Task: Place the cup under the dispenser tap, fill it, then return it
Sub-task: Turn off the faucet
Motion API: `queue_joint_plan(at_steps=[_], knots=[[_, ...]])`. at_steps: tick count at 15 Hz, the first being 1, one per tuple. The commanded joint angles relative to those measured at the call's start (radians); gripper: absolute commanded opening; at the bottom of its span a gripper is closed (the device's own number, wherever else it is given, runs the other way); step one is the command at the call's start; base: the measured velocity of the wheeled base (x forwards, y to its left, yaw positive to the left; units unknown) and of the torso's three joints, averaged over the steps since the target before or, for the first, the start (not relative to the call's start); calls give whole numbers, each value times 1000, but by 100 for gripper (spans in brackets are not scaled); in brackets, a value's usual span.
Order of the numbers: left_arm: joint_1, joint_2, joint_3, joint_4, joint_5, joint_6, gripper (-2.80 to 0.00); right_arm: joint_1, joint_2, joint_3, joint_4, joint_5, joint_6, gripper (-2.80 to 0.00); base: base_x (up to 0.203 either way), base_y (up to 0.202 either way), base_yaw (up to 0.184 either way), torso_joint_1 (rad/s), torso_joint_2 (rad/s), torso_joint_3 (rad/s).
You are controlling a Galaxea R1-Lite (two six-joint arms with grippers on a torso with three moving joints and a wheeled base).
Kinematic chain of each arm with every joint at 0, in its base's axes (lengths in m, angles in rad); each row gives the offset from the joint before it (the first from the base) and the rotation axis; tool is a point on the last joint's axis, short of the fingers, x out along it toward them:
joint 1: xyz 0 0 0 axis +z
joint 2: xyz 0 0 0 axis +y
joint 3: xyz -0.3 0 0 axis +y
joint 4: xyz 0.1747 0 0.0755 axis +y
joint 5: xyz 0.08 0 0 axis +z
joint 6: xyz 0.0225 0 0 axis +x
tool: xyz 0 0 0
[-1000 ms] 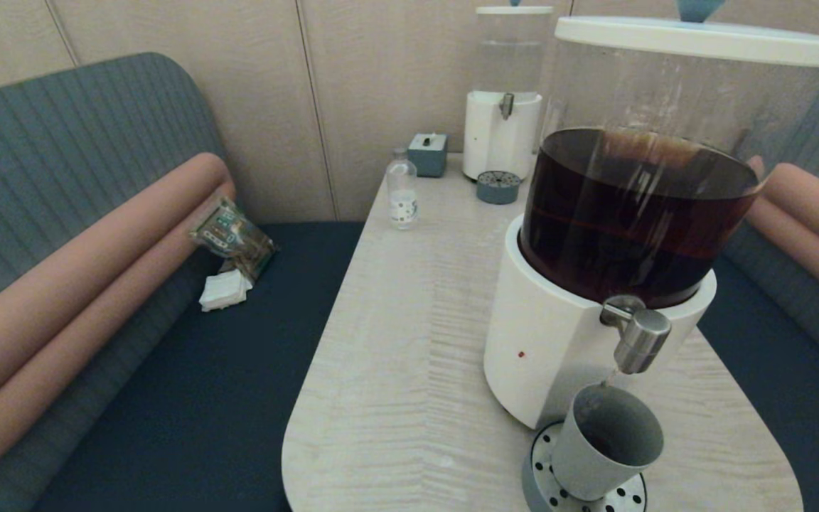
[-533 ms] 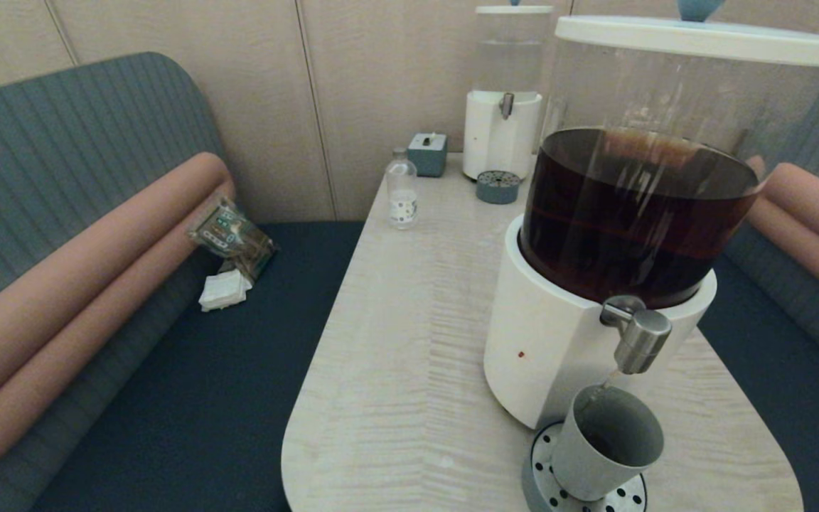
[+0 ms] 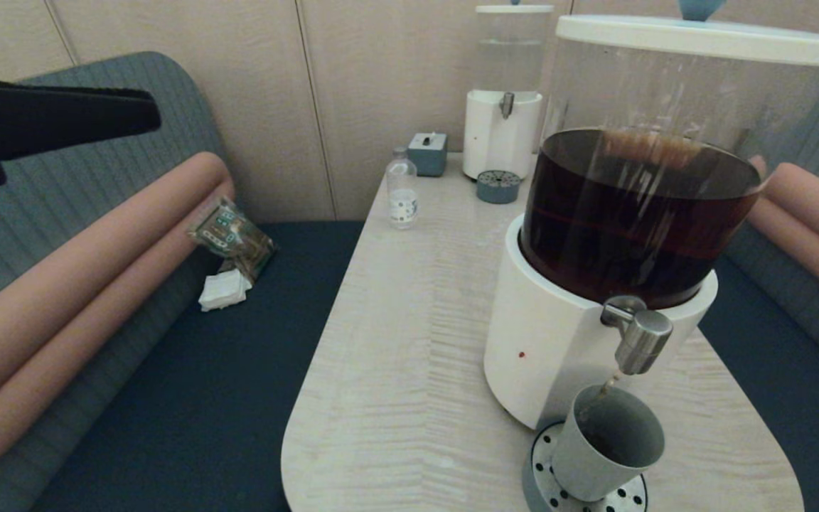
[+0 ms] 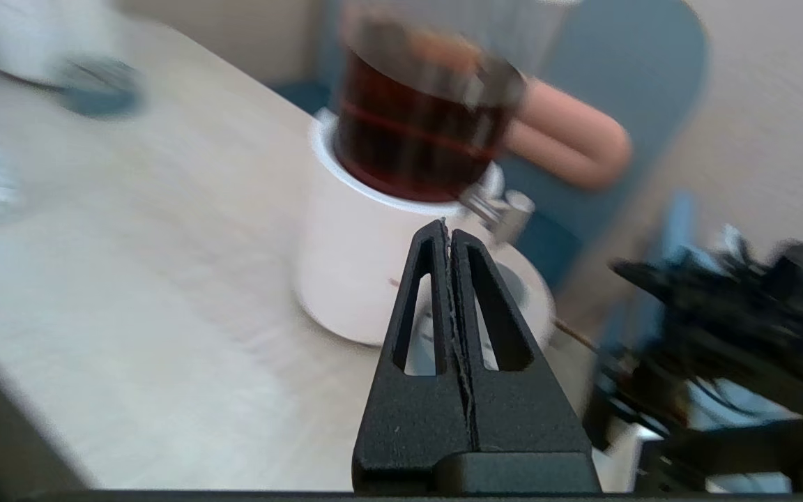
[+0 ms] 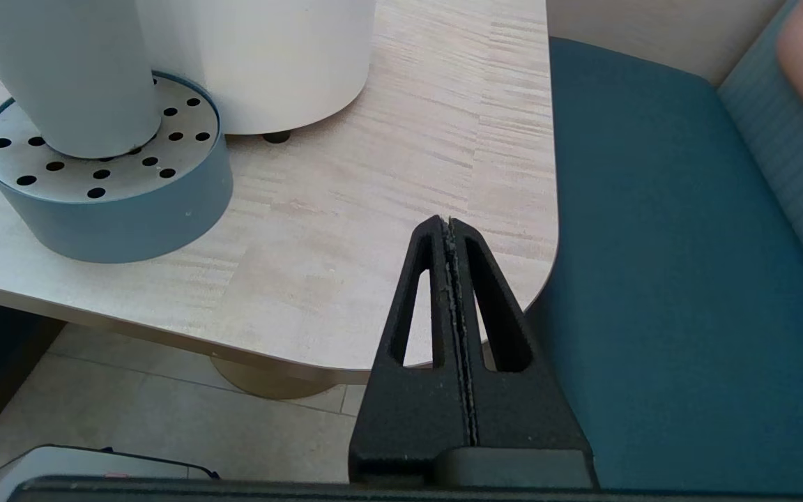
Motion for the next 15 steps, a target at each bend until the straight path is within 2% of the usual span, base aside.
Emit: queue_joint_plan(at_steps=[1, 4, 5, 7, 8, 9, 10, 11, 13, 14, 15], knots=[[-55, 94, -54, 72, -4, 22, -280, 1, -6, 0, 1, 1, -1, -280, 0, 0, 0, 0, 0, 0], [-170, 181, -144, 248, 4, 100, -280, 0, -5, 0, 1, 1, -1, -280, 0, 0, 0, 0, 0, 0], [-206, 213, -183, 314, 24, 176, -280, 1, -5, 0, 0, 1, -1, -280, 0, 0, 0, 0, 0, 0], [-252, 268, -232, 413, 117, 379, -280, 1, -5, 0, 0, 1, -1, -280, 0, 0, 0, 0, 0, 0], [-267, 292, -253, 465, 186, 525, -280, 1, -6, 0, 1, 1, -1, -280, 0, 0, 0, 0, 0, 0], [-282, 316, -280, 542, 275, 676, -280, 1, -5, 0, 0, 1, -1, -280, 0, 0, 0, 0, 0, 0], [-314, 332, -304, 616, 392, 763, -280, 1, -7, 0, 0, 1, -1, -280, 0, 0, 0, 0, 0, 0], [-375, 347, -322, 652, 466, 793, -280, 1, -5, 0, 1, 1, -1, -280, 0, 0, 0, 0, 0, 0], [-461, 402, -352, 665, 511, 852, -280, 1, -5, 0, 1, 1, -1, -280, 0, 0, 0, 0, 0, 0], [-487, 430, -356, 622, 516, 875, -280, 1, -6, 0, 0, 1, -1, -280, 0, 0, 0, 0, 0, 0], [-514, 456, -353, 533, 518, 882, -280, 1, -6, 0, 0, 1, -1, -280, 0, 0, 0, 0, 0, 0]])
